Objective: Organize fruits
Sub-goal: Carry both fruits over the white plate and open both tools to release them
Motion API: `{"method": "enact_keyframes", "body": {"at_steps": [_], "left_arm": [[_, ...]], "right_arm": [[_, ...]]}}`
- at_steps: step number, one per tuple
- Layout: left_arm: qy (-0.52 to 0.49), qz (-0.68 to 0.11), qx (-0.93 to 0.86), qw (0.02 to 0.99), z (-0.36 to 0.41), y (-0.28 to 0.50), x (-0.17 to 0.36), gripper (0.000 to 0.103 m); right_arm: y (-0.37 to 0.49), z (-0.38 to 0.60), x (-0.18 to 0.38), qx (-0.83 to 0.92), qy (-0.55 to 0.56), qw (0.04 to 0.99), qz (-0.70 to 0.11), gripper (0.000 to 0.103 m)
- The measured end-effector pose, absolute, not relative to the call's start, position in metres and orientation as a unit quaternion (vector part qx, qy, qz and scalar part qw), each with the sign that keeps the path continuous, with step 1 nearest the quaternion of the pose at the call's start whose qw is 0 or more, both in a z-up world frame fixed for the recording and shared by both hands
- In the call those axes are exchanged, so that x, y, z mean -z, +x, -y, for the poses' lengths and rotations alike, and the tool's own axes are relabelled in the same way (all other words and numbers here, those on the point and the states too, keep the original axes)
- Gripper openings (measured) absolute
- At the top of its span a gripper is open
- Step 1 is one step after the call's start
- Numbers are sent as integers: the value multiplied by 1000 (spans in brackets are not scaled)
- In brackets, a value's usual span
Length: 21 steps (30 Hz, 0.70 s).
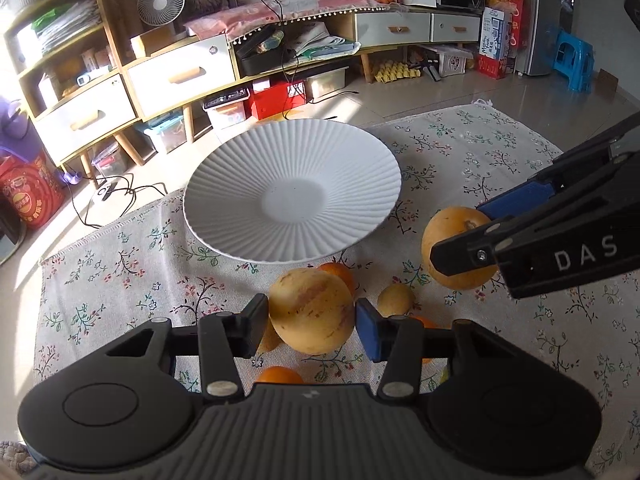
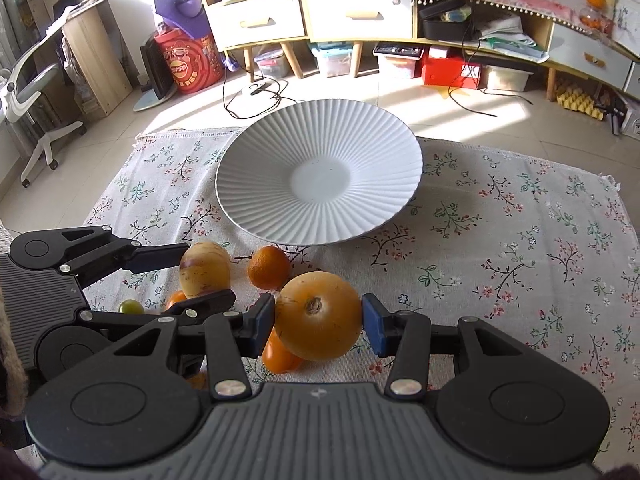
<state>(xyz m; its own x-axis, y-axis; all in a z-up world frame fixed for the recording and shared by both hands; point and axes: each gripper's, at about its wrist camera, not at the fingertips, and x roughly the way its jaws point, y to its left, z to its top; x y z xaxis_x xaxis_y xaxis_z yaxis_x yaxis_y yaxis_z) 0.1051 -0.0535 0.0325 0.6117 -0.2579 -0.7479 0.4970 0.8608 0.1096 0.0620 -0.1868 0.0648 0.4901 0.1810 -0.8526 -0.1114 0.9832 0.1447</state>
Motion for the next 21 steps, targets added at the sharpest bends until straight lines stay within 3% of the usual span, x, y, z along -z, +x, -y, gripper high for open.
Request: {"method": "enact_keyframes", "body": {"at_steps": [9,21], "left_arm": [[162,-366,214,891,66,131,-45,44],[155,-366,199,896,76,179,-22,44]], "right_arm": [[93,201,-71,-72,72,867,-487,43],[153,202,-49,-63,119,868,-477,43]]}}
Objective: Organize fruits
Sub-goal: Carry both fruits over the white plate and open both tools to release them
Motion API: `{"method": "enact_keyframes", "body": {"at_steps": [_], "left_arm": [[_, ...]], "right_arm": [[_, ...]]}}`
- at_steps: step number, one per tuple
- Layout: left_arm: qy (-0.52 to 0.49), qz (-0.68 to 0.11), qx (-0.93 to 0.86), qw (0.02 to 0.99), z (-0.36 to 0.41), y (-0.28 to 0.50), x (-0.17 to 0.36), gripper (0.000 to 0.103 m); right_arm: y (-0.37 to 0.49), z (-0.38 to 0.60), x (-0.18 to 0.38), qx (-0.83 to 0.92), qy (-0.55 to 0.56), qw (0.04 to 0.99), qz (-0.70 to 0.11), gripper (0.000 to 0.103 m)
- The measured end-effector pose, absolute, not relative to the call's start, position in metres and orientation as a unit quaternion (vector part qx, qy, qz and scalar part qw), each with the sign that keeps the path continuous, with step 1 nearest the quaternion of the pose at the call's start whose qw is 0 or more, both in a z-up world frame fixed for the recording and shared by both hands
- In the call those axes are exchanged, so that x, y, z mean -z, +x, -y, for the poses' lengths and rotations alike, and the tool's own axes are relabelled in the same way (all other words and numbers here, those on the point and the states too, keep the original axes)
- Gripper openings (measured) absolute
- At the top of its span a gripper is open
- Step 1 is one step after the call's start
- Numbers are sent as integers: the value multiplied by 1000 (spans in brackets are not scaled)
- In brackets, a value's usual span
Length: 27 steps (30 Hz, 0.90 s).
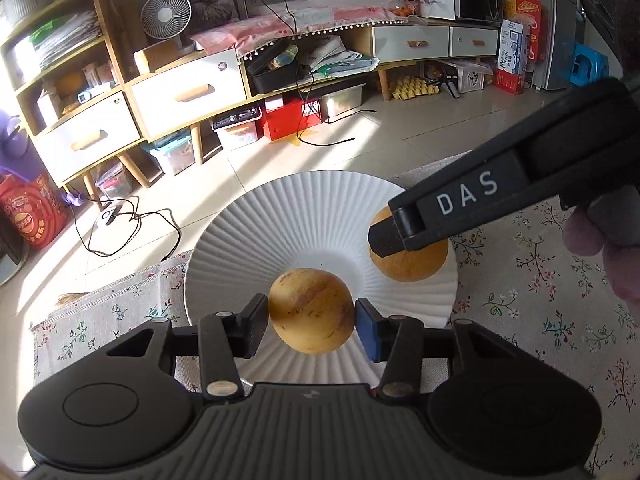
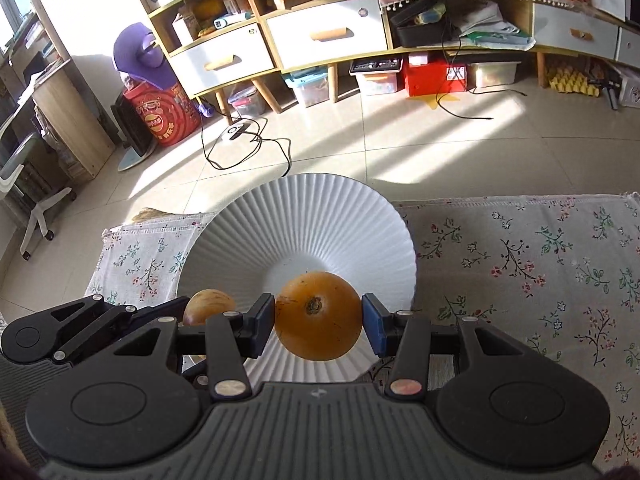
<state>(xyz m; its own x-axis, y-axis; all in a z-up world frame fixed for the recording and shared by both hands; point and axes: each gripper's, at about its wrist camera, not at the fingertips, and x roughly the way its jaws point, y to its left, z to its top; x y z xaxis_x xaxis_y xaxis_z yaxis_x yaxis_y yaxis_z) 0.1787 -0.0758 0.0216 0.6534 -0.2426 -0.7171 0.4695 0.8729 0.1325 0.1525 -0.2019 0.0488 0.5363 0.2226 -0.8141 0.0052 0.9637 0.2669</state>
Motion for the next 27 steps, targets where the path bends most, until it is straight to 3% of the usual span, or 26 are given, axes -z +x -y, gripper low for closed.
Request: {"method": "enact_keyframes", "body": {"at_steps": [22,24,26,27], "left_arm": [[135,-376,194,896,82,208,-4,45],[135,-378,193,896,82,208,-5,47],[132,-376,189,897,81,207,-8,61],[129,-375,188,898,80,206,-10,64]], "right_arm": [[181,197,-23,-52,138,857,-494,44],[181,197,-25,-53,137,856,-495,45],[179,199,-30,-54,141,858,-491,46],[178,199,-33,-55,141,859,-489,53]]}}
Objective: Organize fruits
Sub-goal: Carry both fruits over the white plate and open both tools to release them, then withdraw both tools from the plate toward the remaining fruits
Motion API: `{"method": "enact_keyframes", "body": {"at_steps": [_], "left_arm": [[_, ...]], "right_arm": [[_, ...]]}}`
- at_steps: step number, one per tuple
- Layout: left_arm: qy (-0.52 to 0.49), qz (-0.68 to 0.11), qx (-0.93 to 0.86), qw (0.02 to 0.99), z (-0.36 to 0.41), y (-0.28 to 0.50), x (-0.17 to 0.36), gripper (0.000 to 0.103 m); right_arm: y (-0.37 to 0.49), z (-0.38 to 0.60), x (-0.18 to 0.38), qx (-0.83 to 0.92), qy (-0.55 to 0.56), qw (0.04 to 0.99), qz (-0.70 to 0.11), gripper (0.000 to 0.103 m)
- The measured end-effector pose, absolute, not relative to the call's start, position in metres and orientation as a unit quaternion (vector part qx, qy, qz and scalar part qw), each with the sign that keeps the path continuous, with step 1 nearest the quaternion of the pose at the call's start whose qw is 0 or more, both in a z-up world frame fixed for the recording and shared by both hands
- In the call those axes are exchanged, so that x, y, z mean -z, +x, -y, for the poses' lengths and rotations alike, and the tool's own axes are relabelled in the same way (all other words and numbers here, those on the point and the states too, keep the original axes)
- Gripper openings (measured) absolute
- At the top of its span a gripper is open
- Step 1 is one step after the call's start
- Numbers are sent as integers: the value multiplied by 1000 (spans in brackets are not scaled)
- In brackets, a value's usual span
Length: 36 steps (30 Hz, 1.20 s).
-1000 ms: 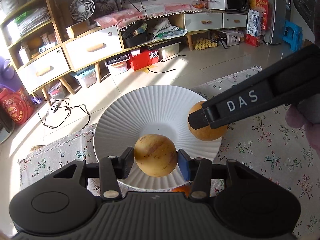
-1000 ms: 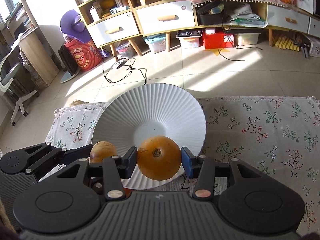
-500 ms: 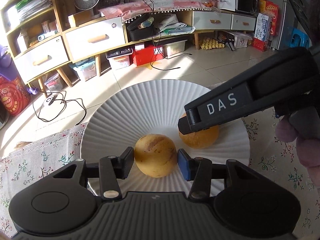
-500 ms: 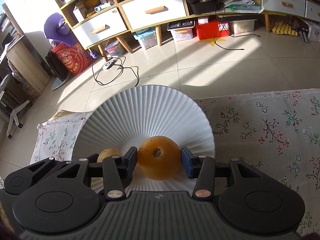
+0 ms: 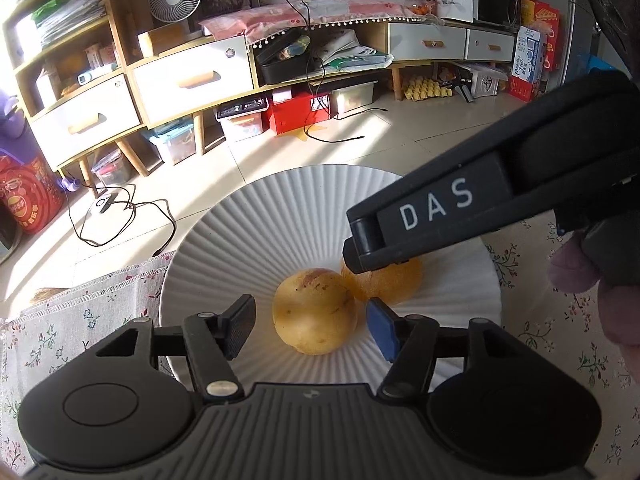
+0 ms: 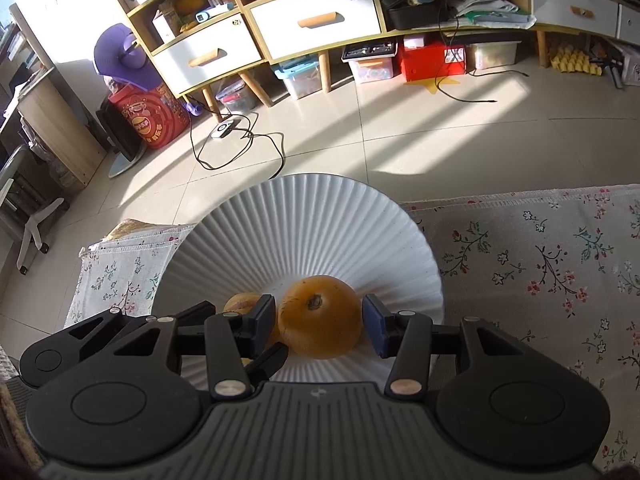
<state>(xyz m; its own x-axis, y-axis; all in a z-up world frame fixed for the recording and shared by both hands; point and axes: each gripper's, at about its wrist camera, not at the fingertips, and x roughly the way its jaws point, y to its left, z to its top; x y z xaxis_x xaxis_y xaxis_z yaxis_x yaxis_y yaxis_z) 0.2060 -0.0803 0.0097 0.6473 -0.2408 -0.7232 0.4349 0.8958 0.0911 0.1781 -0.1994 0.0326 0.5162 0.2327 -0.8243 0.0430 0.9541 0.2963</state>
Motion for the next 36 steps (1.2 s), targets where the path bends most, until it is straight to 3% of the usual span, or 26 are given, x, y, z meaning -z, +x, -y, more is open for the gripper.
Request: {"method": "enact_keyframes", "body": {"at_steps": [2,13,36], "left_arm": [[125,-376,188,898,79,204,-14,76],[124,-381,191,896,69,168,-41,96],[114,-403,171,892,32,79,-56,98]], "right_arm": [[175,200,-38,-55,140,862,-485,64],[144,193,-74,-55,90,878,-466,88],[59,173,-93,-67,19,888,-454,100]]}}
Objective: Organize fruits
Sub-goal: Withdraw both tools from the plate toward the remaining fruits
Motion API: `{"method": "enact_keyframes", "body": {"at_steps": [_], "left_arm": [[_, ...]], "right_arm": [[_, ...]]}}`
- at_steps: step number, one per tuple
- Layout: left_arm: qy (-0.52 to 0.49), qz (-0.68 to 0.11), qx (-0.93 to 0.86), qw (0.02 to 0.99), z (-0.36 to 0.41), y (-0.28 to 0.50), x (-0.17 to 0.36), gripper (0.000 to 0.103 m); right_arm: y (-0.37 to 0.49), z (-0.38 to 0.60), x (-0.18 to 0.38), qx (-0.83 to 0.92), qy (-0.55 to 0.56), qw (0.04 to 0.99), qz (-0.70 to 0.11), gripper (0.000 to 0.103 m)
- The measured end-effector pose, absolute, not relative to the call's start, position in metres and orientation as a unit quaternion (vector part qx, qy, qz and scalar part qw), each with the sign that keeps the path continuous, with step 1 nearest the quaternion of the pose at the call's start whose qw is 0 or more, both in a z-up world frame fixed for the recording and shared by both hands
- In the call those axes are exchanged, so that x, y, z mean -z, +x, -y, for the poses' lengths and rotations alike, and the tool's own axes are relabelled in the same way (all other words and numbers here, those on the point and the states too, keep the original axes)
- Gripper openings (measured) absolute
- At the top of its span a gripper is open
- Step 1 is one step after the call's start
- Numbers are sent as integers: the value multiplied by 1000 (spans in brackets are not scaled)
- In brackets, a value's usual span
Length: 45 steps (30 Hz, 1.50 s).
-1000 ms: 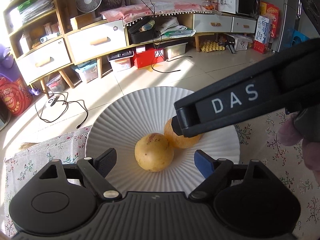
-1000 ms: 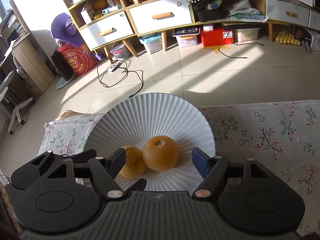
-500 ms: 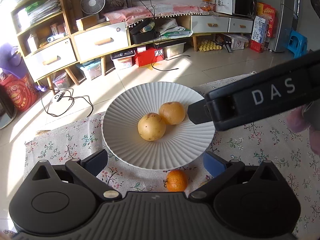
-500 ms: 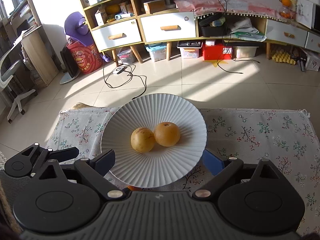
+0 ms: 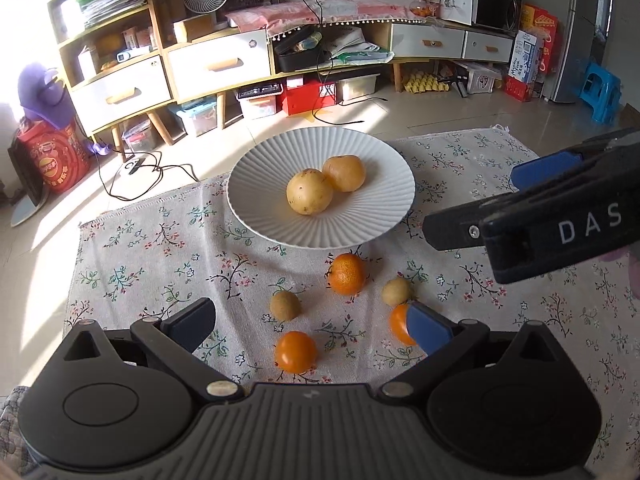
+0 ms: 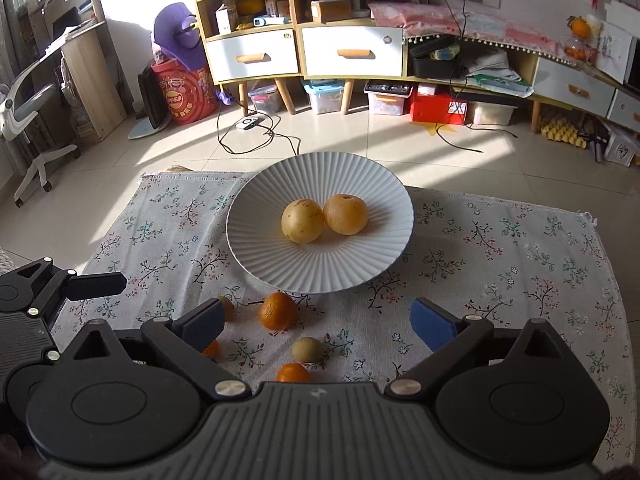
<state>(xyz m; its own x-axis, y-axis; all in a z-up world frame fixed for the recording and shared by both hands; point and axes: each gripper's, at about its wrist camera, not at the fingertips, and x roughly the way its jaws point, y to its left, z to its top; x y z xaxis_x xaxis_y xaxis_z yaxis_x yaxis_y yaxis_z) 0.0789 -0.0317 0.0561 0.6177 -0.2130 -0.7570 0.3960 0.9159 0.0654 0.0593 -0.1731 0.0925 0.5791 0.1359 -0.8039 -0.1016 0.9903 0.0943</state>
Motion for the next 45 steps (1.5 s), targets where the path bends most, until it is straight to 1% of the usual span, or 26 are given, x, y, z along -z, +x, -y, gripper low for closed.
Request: {"method": "enact_keyframes", "body": {"at_steps": [3,25,34,45], "left_arm": [[118,-405,167,891,26,69,-52,98],[74,-412,164,893,-15,27,-31,98],[104,-407,171,891,-23,12,-15,98],[125,-407,180,887,-38,-5,8,98]], "right_arm": [[52,170,-91,-73,12,889,-452,101],[-6,177,-48,-102,42,869,-483,102],[-28,174,-32,-97,-8,873,-478,102],[-58,149,-20,-167,-65,876,-447,102]]}}
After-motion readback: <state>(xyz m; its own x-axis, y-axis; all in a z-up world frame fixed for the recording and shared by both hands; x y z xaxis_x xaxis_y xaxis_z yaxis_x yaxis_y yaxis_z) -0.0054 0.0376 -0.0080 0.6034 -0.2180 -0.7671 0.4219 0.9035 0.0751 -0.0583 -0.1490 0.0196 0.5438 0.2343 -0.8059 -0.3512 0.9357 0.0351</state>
